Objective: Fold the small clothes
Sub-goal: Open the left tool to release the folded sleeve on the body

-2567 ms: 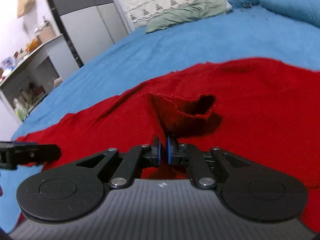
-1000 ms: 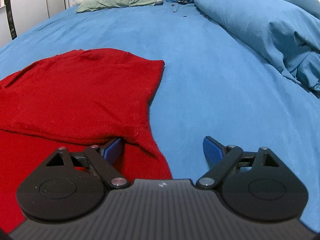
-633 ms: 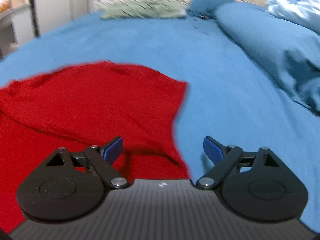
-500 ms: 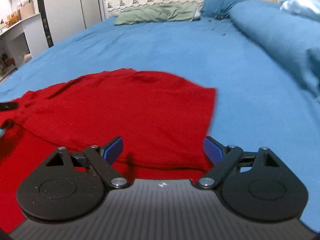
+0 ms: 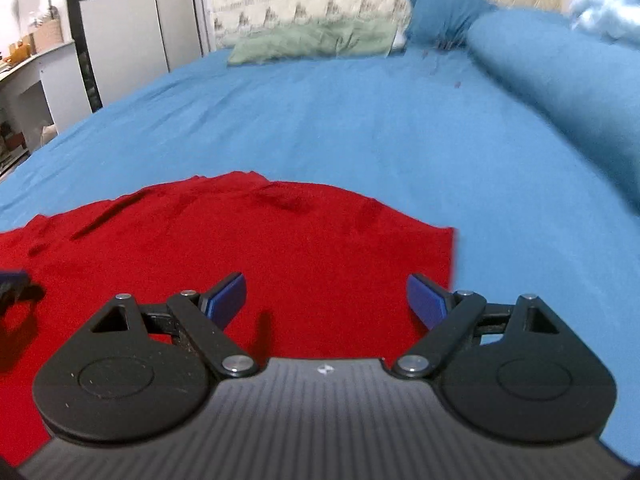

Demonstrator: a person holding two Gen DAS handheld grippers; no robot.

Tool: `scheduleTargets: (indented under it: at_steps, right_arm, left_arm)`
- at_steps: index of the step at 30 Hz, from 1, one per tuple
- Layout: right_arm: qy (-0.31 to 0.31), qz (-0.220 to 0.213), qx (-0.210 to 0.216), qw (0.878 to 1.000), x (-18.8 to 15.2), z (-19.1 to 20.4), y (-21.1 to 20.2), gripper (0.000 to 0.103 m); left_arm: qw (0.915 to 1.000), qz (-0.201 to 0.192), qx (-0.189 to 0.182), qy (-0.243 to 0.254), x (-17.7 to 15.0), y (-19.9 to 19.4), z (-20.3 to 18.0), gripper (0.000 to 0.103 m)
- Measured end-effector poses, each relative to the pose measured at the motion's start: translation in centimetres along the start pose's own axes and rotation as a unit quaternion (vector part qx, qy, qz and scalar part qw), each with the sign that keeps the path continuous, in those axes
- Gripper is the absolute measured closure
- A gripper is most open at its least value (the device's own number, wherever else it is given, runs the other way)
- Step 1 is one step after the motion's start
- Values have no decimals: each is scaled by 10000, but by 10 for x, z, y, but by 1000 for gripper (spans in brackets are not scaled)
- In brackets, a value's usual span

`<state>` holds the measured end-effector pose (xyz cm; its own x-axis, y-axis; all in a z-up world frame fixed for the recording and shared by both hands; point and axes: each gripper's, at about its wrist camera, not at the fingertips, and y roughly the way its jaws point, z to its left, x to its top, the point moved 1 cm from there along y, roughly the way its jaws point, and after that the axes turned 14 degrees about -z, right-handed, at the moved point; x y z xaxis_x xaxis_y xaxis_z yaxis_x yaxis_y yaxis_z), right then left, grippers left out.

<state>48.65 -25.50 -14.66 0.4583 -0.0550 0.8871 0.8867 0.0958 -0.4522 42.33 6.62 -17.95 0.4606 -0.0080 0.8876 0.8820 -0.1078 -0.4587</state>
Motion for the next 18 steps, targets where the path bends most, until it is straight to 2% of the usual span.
scheduleTargets:
  at_steps: [2,4,7,9,14,18]
  right_arm:
    - [64,204,-42,9998,3,-7,32,0]
    - [119,350,-488,9981,2,-21,57,1]
    - [526,196,-658,9963,6,-41,68,1]
    - [421,257,-689,9964,8,-38,69,1]
    - [243,250,-577,9977,22,-15,30,0]
    - [-2,156,-487,9987,46,18,-31,0]
  left_arm:
    - [10000,18,2,27,0,0,0,47]
    - [10000,25,-17,15,0,1,0,47]
    - [10000,7,-32,29,-2,1,1,47]
    - [10000,12,-15,76,0,2,0,47]
    - [9998,-91,69,139,12,-18,-11,46]
    - [9991,-241,216,286,36,-58,-20,45]
